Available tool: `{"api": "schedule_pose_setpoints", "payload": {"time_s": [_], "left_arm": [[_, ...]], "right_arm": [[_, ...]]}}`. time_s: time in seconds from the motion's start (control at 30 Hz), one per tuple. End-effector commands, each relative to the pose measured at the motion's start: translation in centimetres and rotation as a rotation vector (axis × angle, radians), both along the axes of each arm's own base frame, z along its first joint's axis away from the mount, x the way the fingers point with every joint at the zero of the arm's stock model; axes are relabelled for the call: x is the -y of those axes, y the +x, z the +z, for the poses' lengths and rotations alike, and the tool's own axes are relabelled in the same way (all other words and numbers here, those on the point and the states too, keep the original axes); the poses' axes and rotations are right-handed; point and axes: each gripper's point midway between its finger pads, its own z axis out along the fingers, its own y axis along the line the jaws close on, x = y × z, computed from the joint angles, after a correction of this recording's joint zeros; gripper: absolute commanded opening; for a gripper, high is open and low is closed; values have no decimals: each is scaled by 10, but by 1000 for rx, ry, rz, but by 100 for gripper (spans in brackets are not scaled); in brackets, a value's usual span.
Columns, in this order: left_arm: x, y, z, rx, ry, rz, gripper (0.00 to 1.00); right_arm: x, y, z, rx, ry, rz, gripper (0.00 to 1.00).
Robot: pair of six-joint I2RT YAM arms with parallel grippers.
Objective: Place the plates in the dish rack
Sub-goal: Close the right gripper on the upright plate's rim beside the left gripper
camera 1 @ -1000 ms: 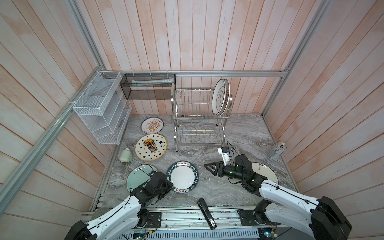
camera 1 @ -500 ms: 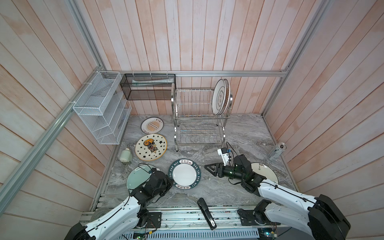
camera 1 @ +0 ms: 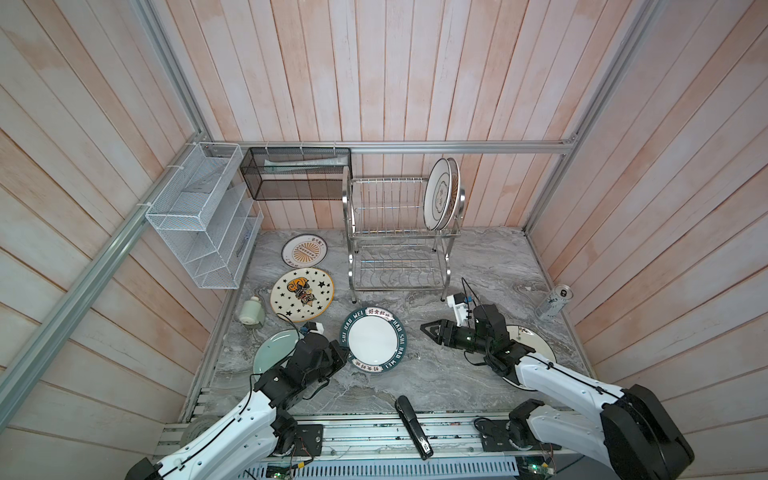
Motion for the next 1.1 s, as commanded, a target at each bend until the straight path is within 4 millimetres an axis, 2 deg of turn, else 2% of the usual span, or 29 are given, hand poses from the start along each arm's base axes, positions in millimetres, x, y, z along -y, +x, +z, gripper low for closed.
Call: {"api": "schedule_pose_setpoints", "payload": {"time_s": [0.0,0.17,0.43,0.8,1.07], "left_arm": [[16,13,44,135,-73,-55,0],[27,16,68,244,-121,-115,0],[29,20,92,365,-131,-135,0],[37,27,105,435,-151,-161,0],[44,35,112,499,-186,-168,0]], "right_arm": [[-5,-1,7,4,17,36,59],[-11,1,21,30,53,61,61],[-21,-1,34,45,113,108,60],[-37,4,52,88,187,152,51],[-43,16,65,133,215,139,43]]}}
